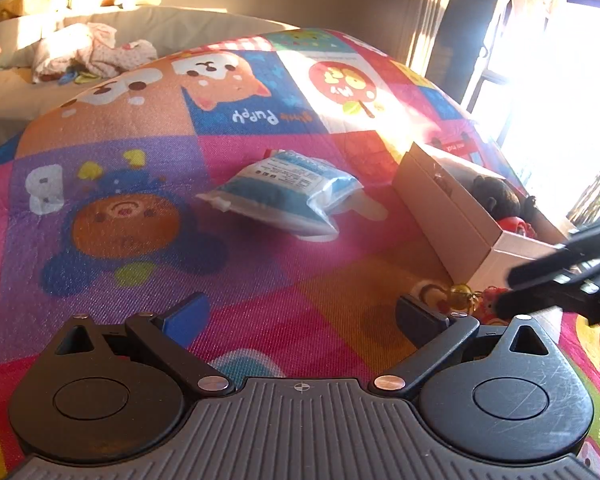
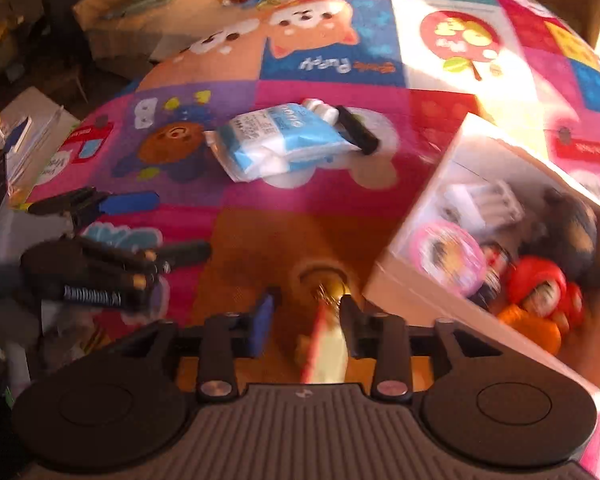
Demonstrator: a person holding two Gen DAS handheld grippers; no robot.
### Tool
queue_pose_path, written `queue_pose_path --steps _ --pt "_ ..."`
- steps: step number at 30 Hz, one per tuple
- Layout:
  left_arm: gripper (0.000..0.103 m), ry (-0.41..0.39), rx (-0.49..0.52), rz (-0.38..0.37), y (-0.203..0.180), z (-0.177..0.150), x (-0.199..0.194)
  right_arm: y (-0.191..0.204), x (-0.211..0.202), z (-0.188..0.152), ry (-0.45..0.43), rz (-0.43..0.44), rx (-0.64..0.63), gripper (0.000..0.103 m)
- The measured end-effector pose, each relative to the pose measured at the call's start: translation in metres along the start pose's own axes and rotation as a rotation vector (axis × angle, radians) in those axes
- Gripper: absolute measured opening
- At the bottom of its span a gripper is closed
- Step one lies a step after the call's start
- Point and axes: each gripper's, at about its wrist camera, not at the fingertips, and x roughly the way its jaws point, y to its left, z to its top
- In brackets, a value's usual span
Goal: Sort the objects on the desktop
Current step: 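Grasp the pink Hello Kitty toy with the right gripper while the left grasps the blue packet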
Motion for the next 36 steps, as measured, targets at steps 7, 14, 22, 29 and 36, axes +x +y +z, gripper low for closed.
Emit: queue_pose_path --steps 7,14,22,29,36 --pt "0.102 0.003 -0.006 -0.001 0.002 0.0 0.001 -0.046 0.022 0.004 -0.087 -0.037 0.156 0.025" --pt "0.102 0.005 -0.01 -0.003 0.003 0.001 -0.001 -0.037 0.018 0.003 -0.198 -0.055 0.11 0.046" --pt "0.103 0.013 0.007 0.01 -0.001 0.001 0.0 -0.027 0.018 -0.042 -0.183 -0.118 0.108 0.064" --pt "0.103 0.037 0.049 0.037 -0.008 0.003 0.003 -0.039 -0.003 -0.073 -0.265 -0.079 0.243 0.035" --pt "0.103 -0.041 0.24 0.11 -0.033 0.04 0.027 -0.03 -0.021 -0.109 -0.288 -0.116 0.241 0.039"
